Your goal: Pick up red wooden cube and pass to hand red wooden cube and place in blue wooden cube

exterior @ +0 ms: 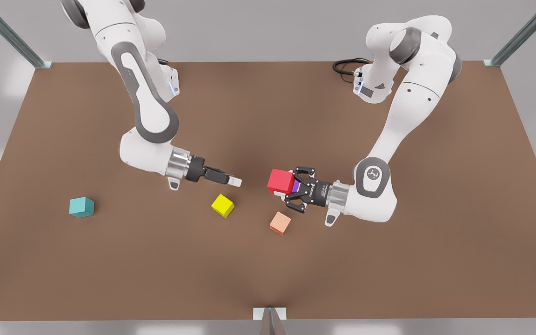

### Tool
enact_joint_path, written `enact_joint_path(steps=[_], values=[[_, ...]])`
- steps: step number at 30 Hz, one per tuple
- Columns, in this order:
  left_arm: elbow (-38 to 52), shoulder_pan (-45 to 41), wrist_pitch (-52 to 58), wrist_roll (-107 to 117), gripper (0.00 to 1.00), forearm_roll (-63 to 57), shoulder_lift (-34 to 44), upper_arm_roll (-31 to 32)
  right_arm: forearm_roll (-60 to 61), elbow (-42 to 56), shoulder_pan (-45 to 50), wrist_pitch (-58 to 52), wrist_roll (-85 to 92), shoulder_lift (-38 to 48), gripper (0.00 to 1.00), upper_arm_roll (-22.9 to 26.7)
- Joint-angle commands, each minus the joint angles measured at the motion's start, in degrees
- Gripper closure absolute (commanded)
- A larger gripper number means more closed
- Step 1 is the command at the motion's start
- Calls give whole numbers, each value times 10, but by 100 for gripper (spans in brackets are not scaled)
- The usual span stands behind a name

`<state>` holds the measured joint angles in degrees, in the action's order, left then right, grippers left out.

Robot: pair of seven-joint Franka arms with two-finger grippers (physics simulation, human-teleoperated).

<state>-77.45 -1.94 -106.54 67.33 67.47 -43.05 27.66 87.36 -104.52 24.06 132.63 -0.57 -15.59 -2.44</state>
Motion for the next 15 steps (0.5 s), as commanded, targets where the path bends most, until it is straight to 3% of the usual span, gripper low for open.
enact_joint_path(steps=[1, 15], values=[[0, 0, 0, -44, 37, 1, 1, 0, 31, -3, 12, 64, 65, 1, 0, -2], [0, 1, 9, -43, 37, 5, -1, 0, 76, -2, 56, 67, 102, -10, 0, -6]])
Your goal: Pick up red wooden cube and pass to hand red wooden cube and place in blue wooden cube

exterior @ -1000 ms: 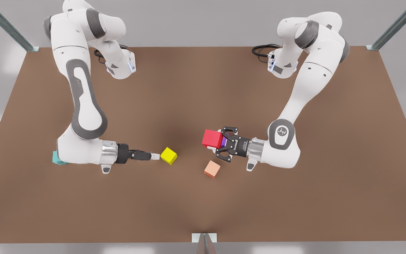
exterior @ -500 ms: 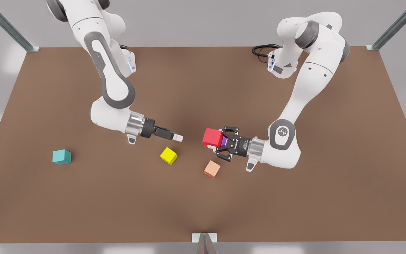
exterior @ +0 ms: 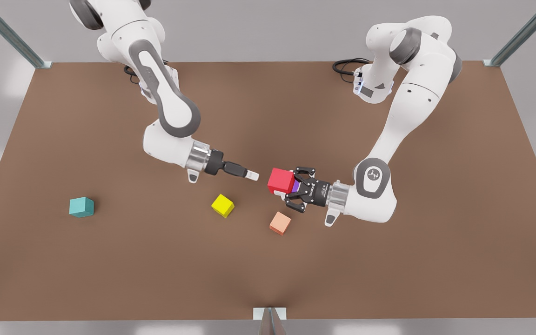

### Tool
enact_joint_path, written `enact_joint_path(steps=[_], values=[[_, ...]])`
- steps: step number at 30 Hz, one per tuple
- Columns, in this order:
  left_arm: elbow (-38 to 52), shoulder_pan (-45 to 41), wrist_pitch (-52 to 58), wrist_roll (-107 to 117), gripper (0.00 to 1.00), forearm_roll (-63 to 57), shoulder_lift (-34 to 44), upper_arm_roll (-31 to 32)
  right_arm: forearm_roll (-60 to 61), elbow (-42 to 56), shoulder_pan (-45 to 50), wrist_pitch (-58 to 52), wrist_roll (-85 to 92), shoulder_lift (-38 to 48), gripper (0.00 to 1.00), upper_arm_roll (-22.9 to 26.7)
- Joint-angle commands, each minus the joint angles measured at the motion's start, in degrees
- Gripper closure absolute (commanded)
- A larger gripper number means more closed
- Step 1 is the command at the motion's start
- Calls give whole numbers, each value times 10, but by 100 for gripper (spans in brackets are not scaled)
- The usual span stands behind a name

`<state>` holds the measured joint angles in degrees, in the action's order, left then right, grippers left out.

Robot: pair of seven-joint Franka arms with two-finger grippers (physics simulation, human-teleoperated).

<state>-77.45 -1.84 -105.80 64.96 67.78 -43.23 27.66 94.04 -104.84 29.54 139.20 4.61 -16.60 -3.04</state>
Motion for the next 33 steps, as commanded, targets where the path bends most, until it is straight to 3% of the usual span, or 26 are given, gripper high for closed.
enact_joint_path(steps=[1, 33], values=[[0, 1, 2, -19, 37, 2, 1, 1, 10, 1, 2, 0, 50, -1, 0, -1], [1, 3, 14, -15, 37, 2, 2, 6, 23, 112, 35, -4, 73, -88, 0, -1]])
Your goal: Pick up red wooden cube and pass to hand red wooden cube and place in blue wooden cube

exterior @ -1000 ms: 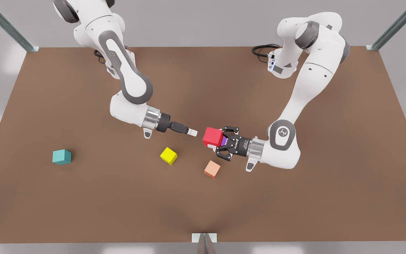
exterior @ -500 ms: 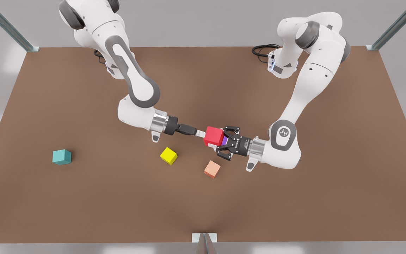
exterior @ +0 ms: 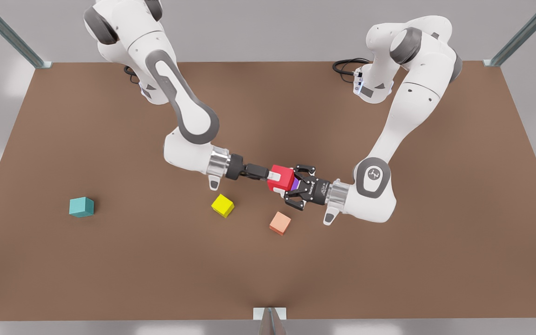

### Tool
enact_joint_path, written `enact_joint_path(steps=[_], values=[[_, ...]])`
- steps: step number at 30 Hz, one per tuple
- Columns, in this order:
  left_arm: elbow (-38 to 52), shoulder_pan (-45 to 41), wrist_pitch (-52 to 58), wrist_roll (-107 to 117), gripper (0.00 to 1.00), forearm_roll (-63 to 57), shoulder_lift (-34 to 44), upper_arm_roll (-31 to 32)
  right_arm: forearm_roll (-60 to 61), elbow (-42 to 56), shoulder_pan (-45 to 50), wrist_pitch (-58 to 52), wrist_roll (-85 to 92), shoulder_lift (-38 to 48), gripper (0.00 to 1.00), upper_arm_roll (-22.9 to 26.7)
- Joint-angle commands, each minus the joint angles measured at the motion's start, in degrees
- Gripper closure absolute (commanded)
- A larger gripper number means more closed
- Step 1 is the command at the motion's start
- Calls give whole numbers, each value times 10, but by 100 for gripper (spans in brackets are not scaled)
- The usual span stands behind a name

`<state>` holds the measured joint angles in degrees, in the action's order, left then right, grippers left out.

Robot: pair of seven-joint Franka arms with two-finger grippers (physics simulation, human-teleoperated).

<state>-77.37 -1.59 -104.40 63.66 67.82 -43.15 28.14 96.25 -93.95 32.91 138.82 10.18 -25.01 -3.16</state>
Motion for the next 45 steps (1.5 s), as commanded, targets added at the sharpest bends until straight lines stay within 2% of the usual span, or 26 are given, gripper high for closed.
enact_joint_path(steps=[1, 45], values=[[0, 0, 0, -2, 37, 1, 1, 1, 1, 5, 1, 0, 18, -6, 0, 0], [0, 0, 0, -3, 33, -1, 1, 2, 2, 44, 1, -7, 18, -34, 0, -12]])
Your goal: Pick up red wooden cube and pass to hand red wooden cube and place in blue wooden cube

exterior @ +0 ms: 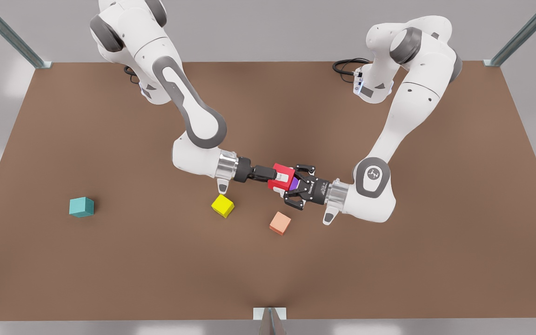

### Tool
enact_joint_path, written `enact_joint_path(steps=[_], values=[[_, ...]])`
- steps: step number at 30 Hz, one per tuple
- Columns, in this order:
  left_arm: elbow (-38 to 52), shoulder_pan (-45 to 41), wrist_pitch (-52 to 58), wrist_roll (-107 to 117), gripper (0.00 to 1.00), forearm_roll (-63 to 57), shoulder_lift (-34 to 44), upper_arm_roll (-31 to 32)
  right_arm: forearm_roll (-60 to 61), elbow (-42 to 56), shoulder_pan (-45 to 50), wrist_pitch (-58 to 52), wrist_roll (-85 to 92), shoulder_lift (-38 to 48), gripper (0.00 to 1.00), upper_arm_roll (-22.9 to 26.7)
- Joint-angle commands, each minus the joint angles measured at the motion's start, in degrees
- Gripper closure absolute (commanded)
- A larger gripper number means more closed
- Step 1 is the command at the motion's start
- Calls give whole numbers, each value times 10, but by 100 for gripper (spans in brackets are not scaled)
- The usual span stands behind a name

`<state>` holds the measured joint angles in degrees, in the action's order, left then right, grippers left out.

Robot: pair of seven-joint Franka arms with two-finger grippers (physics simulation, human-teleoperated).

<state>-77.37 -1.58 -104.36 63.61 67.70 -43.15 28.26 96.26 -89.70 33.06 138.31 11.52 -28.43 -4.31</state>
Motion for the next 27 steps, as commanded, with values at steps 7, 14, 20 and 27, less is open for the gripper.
enact_joint_path(steps=[7, 14, 20, 27], values=[[0, 0, -1, -2, 32, 1, 1, 1, 1, 14, -2, -1, 4, -8, 0, -4], [0, 0, 0, -2, 26, -2, 1, 0, 1, 26, -2, -1, 6, -15, 30, -4], [0, 0, 0, -2, 12, -3, 1, 0, 1, 26, -7, -14, 17, -15, 43, -4], [0, 1, 8, -2, 0, -4, 1, 0, 1, 25, -6, -14, 17, -14, 43, -4]])
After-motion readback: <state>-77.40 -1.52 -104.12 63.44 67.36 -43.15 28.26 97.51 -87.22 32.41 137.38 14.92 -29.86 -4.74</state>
